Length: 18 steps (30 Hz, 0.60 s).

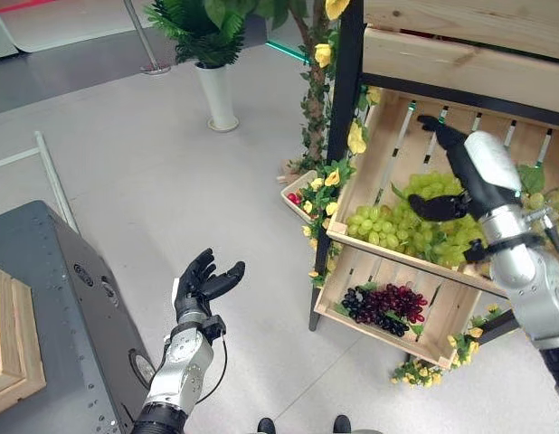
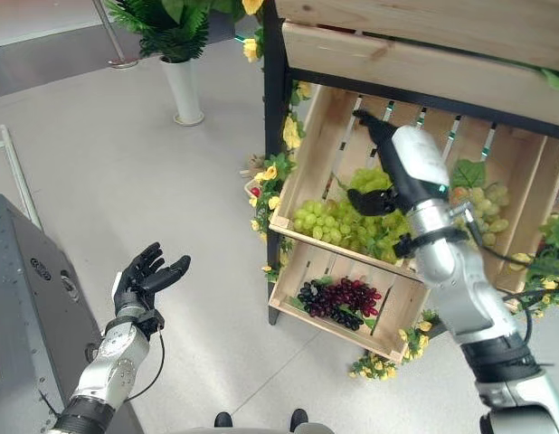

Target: Pick up the fruits from the basket on one side to the basket on the other side

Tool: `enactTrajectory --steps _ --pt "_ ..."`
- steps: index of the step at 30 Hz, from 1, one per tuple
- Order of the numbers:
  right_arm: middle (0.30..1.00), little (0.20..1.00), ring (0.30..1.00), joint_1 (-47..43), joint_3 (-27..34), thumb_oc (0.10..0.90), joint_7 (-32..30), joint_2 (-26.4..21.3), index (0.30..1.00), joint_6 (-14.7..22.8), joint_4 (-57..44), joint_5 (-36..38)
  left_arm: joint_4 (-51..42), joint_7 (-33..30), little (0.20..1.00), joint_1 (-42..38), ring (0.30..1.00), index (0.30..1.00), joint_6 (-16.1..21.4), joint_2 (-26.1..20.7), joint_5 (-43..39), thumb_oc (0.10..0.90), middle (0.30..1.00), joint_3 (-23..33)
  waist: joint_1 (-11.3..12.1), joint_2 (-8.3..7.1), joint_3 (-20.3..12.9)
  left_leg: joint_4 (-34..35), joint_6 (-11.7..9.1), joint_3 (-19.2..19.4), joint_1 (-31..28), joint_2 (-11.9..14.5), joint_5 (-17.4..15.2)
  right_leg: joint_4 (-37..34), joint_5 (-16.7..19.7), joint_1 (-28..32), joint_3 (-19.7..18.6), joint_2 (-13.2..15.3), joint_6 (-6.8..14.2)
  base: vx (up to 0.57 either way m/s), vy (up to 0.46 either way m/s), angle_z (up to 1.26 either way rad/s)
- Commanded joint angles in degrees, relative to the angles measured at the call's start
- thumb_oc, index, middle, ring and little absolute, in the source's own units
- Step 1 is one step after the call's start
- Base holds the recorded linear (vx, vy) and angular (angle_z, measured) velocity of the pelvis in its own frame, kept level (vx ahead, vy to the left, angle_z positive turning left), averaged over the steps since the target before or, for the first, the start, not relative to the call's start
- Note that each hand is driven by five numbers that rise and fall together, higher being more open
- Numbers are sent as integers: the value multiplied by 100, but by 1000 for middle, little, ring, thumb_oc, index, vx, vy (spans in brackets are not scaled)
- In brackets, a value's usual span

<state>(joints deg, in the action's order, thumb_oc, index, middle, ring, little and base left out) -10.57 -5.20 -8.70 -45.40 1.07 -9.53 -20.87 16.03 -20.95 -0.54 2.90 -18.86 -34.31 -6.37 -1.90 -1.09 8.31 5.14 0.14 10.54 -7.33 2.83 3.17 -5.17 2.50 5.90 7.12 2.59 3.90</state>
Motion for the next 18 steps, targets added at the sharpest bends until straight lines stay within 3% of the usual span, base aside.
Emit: enactTrajectory --steps 1,11,16,18 --pt "900 900 900 -29 686 800 -773 110 900 709 -458 -386 -56 -25 900 -232 900 900 590 -139 256 800 900 88 -32 -46 -375 -14 207 -150 -268 -283 -736 17 -166 210 -62 -13 -35 12 1 -15" --pt "900 900 900 949 603 800 -812 787 900 1635 -897 -113 131 -15 900 169 900 900 735 29 309 800 900 210 -148 9 -342 -14 222 -24 -300 -275 -744 17 -137 186 -129 -15 -8 6 -1 -5" --pt "900 900 900 1079 184 800 -636 1083 900 2228 -1179 2 327 -119 900 196 900 900 1009 133 477 800 900 110 -175 28 -313 -14 239 -6 -271 -290 -741 17 -118 140 -156 -13 0 -2 -5 -11" --pt "900 900 900 1072 41 800 -620 1135 900 2289 -1214 -32 385 -188 900 174 900 900 1038 154 544 800 900 63 -172 30 -309 -14 246 -8 -259 -298 -745 17 -119 130 -155 -10 1 0 0 0"
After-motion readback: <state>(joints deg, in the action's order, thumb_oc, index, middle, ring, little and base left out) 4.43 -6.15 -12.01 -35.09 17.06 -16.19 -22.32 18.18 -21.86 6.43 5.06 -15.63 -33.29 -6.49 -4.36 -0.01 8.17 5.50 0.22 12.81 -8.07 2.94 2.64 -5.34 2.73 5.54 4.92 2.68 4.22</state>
